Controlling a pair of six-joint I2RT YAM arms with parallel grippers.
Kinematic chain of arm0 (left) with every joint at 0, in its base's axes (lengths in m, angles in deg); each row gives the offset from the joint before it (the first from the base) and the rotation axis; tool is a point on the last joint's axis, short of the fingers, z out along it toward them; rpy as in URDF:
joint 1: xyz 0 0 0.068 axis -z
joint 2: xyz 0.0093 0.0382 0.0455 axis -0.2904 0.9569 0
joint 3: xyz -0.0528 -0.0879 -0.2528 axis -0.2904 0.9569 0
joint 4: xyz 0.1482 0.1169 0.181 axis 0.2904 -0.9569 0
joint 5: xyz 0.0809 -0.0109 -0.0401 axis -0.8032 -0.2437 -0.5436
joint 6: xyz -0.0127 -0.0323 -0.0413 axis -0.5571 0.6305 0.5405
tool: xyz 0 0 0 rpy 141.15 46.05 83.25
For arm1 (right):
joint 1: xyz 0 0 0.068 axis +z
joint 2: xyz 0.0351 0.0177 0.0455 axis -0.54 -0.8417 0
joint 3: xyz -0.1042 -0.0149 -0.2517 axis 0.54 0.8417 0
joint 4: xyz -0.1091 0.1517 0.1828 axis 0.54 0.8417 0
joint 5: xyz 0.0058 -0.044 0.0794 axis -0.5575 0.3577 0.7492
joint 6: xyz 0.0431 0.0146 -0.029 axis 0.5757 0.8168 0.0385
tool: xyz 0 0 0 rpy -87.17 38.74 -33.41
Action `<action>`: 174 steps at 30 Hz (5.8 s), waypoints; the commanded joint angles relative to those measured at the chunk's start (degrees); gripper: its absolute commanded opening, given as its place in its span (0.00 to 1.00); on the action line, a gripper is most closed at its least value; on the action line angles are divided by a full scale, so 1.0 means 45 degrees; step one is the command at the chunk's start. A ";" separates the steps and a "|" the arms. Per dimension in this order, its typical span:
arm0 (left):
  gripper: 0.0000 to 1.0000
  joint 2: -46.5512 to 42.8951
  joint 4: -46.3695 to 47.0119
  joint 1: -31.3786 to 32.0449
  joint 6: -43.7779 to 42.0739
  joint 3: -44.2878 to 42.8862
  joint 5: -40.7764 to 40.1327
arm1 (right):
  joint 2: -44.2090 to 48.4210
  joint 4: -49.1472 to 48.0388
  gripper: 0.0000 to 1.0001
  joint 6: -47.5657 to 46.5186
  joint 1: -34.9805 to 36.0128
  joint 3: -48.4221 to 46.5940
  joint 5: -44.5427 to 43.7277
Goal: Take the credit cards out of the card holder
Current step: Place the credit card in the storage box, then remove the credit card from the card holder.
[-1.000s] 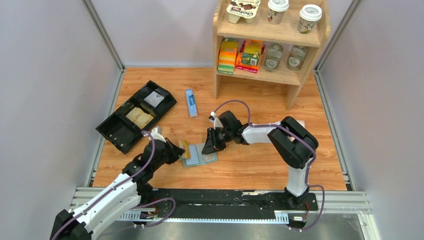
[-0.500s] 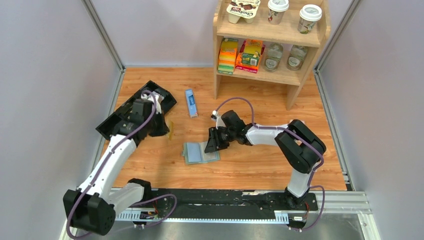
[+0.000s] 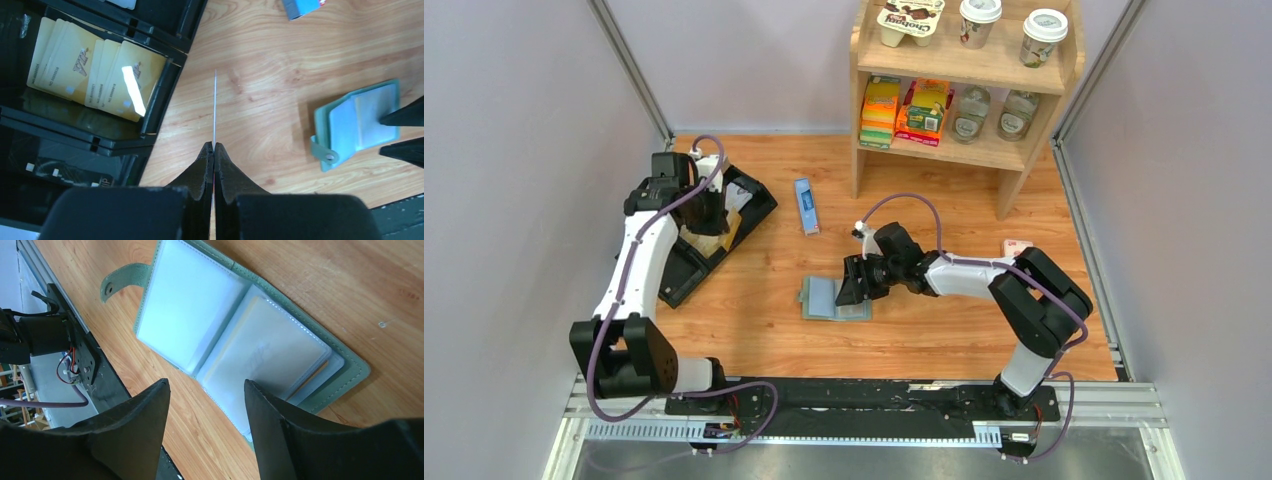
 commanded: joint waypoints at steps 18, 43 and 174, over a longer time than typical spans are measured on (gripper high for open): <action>0.00 0.3152 0.1833 -0.2316 -0.4886 -0.1535 -0.0327 | 0.0019 -0.0620 0.64 -0.0336 0.0170 0.0507 -0.0999; 0.00 0.3992 0.0526 -0.2316 -0.6039 -0.1809 0.1374 | -0.0001 -0.0561 0.64 -0.0336 0.0170 0.0468 -0.0902; 0.46 0.1668 1.0506 1.3191 1.3766 0.8484 -0.6262 | 0.0821 0.5298 0.59 0.0973 0.1576 -0.1660 -0.8324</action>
